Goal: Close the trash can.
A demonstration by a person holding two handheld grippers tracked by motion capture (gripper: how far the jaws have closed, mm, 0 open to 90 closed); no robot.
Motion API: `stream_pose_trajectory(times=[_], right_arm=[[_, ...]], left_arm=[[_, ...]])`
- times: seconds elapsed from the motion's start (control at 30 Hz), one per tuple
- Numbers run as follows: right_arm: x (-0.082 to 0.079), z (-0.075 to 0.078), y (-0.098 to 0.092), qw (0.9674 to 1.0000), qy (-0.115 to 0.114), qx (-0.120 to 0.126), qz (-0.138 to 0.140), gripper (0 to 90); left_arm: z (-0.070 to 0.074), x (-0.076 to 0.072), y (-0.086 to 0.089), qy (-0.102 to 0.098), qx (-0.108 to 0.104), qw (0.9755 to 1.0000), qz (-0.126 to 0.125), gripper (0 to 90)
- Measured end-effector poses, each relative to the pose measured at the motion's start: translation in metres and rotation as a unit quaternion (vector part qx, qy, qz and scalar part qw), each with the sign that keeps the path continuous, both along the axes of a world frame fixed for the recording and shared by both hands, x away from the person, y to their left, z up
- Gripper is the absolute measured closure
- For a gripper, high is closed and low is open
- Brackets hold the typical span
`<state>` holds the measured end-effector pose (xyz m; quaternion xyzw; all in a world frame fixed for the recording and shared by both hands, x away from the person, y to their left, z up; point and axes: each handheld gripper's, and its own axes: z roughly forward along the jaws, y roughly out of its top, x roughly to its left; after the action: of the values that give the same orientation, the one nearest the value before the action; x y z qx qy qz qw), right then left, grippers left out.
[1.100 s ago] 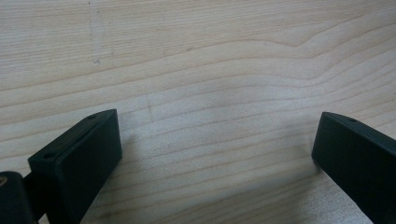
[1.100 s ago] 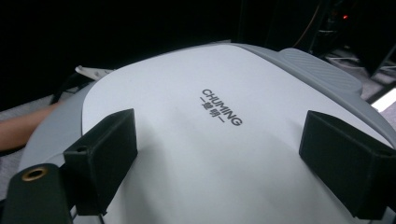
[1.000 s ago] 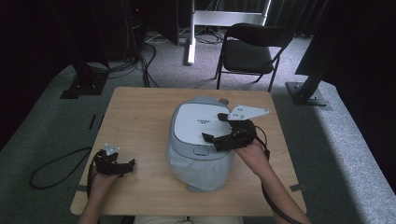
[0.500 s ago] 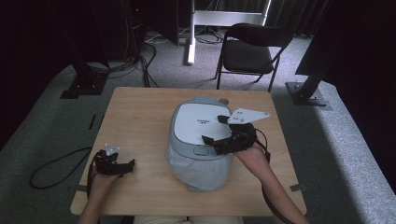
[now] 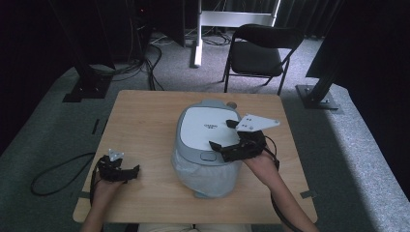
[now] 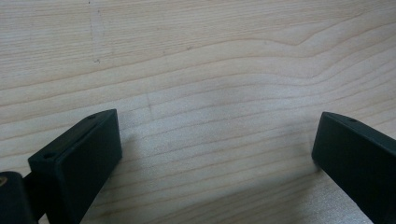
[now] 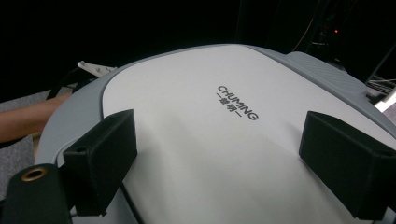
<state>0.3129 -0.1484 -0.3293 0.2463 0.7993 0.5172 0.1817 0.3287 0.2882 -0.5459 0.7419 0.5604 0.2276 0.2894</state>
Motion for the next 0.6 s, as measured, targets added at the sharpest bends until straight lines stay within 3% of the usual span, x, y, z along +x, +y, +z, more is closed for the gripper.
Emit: stream_pose_trajectory(times=[0.23, 0.6], right_arm=[[0.001, 0.002, -0.011, 0.9992, -0.011, 0.028, -0.027, 10.6], [-0.001, 0.004, -0.033, 0.9974, -0.017, 0.037, -0.059, 10.7]], left_arm=[[0.000, 0.000, 0.000, -0.001, 0.000, 1.0000, 0.000, 1.6], [0.000, -0.001, 0.000, -0.001, 0.000, 1.0000, 0.001, 1.6]])
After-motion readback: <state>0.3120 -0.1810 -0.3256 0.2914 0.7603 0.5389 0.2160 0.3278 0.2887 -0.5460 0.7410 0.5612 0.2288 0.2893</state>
